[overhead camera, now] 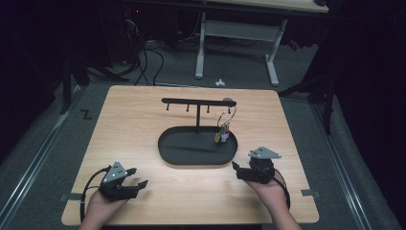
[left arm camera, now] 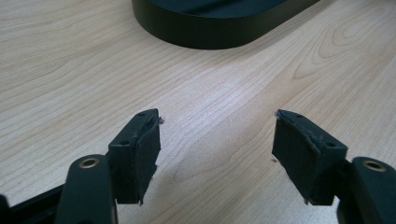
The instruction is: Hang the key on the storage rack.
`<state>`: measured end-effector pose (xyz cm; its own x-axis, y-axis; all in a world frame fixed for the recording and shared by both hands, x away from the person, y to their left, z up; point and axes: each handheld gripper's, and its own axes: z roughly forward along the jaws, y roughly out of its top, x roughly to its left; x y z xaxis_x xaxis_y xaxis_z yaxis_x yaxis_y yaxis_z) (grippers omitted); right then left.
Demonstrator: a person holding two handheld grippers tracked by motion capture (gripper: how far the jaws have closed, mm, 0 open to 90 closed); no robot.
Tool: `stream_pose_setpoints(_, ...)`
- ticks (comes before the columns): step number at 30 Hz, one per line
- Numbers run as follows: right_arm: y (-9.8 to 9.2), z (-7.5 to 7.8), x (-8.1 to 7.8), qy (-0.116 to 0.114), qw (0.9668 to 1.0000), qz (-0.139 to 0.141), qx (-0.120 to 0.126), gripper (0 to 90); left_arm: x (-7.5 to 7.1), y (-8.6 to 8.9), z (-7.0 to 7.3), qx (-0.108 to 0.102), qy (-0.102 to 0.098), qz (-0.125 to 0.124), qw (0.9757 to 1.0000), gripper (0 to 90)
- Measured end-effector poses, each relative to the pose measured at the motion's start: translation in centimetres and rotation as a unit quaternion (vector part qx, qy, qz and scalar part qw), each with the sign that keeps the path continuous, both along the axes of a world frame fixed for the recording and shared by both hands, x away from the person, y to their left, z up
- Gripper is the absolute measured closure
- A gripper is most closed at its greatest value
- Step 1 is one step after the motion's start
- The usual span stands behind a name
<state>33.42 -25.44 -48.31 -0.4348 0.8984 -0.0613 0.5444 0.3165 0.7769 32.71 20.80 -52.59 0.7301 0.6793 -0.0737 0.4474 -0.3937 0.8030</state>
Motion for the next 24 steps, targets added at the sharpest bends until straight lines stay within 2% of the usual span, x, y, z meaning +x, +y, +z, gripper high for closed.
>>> stream_pose_setpoints(1, -0.1, -1.1, -0.6, -0.005, 1.0000, -0.006, 0.001, 17.1, 0.0, 0.0, 0.0, 0.000, -0.001, -0.001, 1.0000, 32.5)
stream_pose_setpoints(4, -0.2, -2.5, -1.7, -0.015, 0.9996, -0.023, 0.007, 16.8, 0.0, -0.1, 0.0, 0.001, -0.004, 0.001, 1.0000, 32.3)
stream_pose_setpoints(6, -0.4, -4.0, -3.1, -0.044, 0.9979, -0.045, 0.013, 17.2, 0.0, -0.1, 0.0, 0.001, -0.007, 0.002, 1.0000, 31.4)
stream_pose_setpoints(7, -0.4, -4.0, -3.1, -0.044, 0.9979, -0.045, 0.013, 17.2, 0.0, -0.1, 0.0, 0.001, -0.007, 0.002, 1.0000, 30.6)
stream_pose_setpoints(8, -0.4, -4.5, -3.5, -0.033, 0.9986, -0.042, 0.003, 16.6, 0.0, -0.2, 0.0, -0.001, -0.011, 0.003, 0.9999, 30.6)
stream_pose_setpoints(9, -0.2, -4.5, -3.5, -0.015, 0.9994, -0.032, -0.007, 15.6, -0.1, -0.2, 0.1, 0.000, -0.013, 0.004, 0.9999, 29.9)
stream_pose_setpoints(10, -0.4, -4.4, -3.6, -0.030, 0.9989, -0.030, -0.018, 15.9, -0.1, -0.3, 0.1, 0.002, -0.015, 0.004, 0.9999, 29.1)
stream_pose_setpoints(11, -0.4, -4.4, -3.6, -0.030, 0.9989, -0.030, -0.018, 15.9, -0.1, -0.4, 0.1, 0.004, -0.015, 0.003, 0.9999, 29.1)
stream_pose_setpoints(13, -0.5, -4.3, -3.5, -0.026, 0.9991, -0.034, 0.001, 15.8, 0.0, -0.6, 0.1, 0.007, -0.014, 0.002, 0.9999, 28.9)
stream_pose_setpoints(18, -0.7, -4.5, -3.5, -0.022, 0.9992, -0.034, 0.000, 15.8, 0.1, -0.8, -0.1, 0.011, -0.016, -0.002, 0.9998, 28.8)
stream_pose_setpoints(21, -0.7, -4.4, -3.4, -0.027, 0.9990, -0.033, 0.012, 15.9, 0.0, -0.8, -0.1, 0.013, -0.016, -0.004, 0.9998, 28.6)
stream_pose_setpoints(24, -0.5, -4.3, -3.3, -0.031, 0.9990, -0.032, 0.006, 15.9, -0.2, -0.4, 0.1, 0.009, -0.019, -0.002, 0.9998, 28.6)
